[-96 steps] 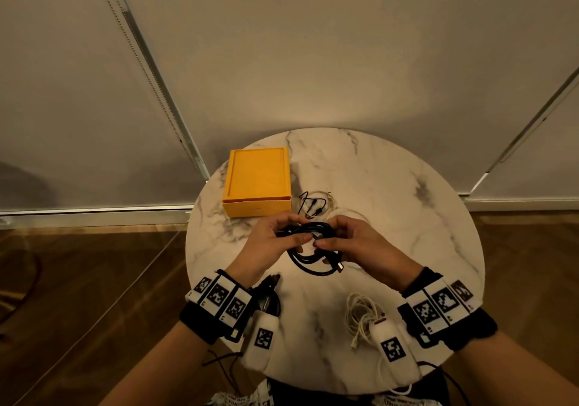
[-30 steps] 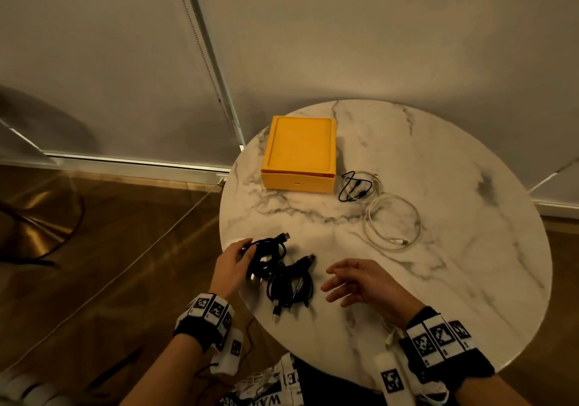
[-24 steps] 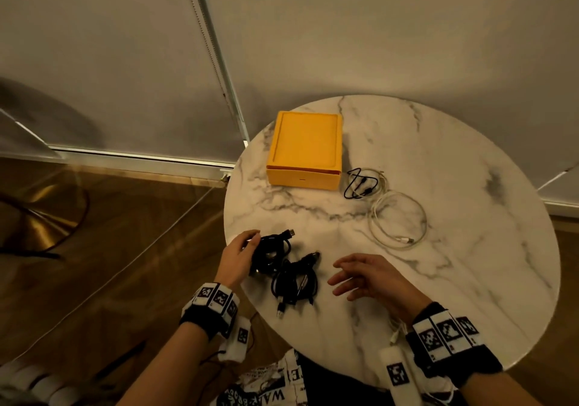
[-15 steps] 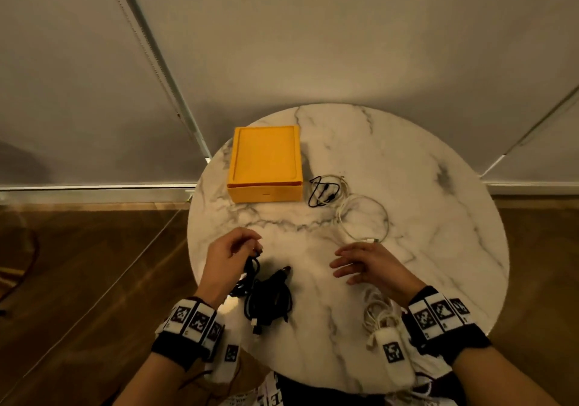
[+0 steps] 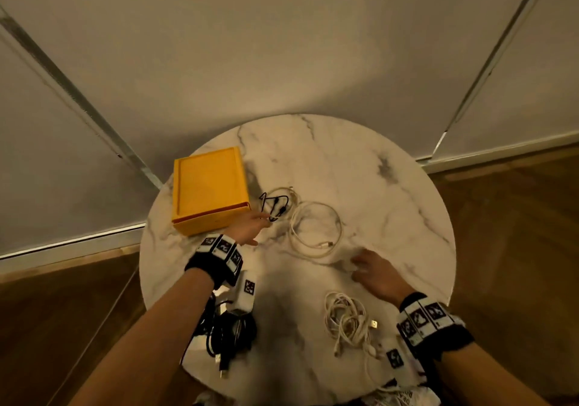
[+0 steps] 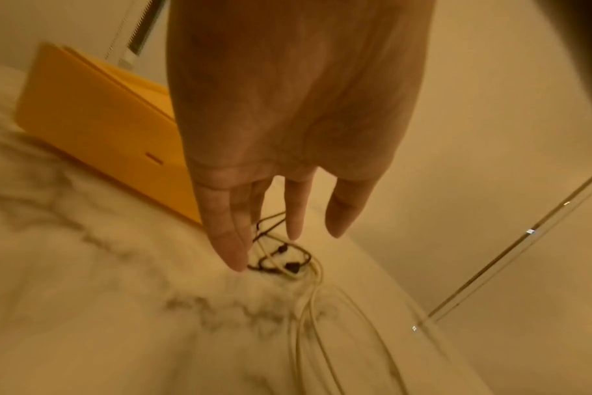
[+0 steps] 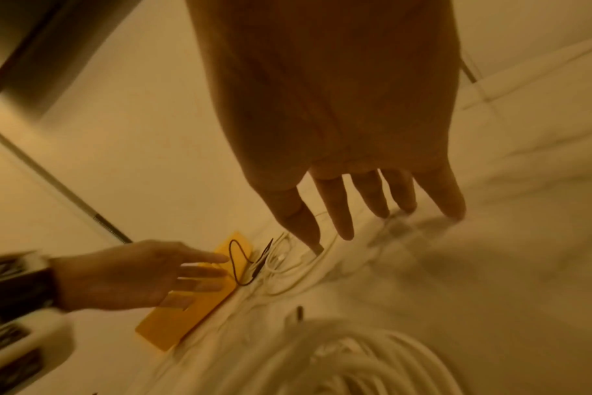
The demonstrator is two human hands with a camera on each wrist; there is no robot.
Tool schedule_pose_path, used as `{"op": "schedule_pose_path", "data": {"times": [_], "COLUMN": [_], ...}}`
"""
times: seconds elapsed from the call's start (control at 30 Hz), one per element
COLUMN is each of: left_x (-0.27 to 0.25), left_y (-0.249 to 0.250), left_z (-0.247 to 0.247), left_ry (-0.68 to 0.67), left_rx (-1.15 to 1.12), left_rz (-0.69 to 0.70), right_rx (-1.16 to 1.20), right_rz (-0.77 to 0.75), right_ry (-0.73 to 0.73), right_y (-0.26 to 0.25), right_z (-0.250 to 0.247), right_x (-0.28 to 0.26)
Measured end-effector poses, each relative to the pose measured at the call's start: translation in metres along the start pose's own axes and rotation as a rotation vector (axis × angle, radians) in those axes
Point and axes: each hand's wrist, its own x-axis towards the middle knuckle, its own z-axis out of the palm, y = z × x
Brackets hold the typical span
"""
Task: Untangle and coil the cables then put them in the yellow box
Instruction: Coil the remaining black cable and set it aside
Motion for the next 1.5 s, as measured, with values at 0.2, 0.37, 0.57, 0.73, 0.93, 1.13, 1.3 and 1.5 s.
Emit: {"op": "schedule_pose_path", "data": {"times": [0.2, 0.37, 0.57, 0.73, 0.93, 1.13, 1.3, 1.5], "left_x": [0.027, -0.021, -0.088, -0.133, -0.154, -0.157, -0.171, -0.183], "left_y": [0.006, 0.049, 0.077, 0.07, 0.03, -0.007, -0.039, -0.029], "left_z": [0.029, -0.003, -0.031, -0.004, 0.034, 0.019, 0.003, 0.009], "left_ry": [0.116, 0.468, 0.278, 0.15, 0.102, 0.145, -0.223, -0.277], "left_rx": [-0.026, 0.161, 0.078, -0.069, -0.303, -0.284, -0.067, -0.423], "left_rz": [0.068, 0.583, 0.767, 0.799, 0.643, 0.558, 0.457, 0.351], "right_rx": [-0.122, -0.126, 0.252, 0.699, 0.958, 1.23, 1.43, 0.829], "right_rz": [-0.047, -0.102, -0.303, -0.5, -0.454, -0.4, -0.329, -0.253], "right_ry": [-0.021, 0.026, 0.251, 0.24, 0.112, 0.273, 0.507, 0.51], "right_y": [-0.006, 0.01, -0.04, -0.108, -0.129, -0.107, -0.077, -0.059], "right_z": [0.005, 0.01, -0.001, -0.028, -0.028, -0.043, -0.094, -0.089], "right_x": [-0.006, -0.006, -0.026, -0.051, -0.065, -0.064, -0.053, -0.036]}}
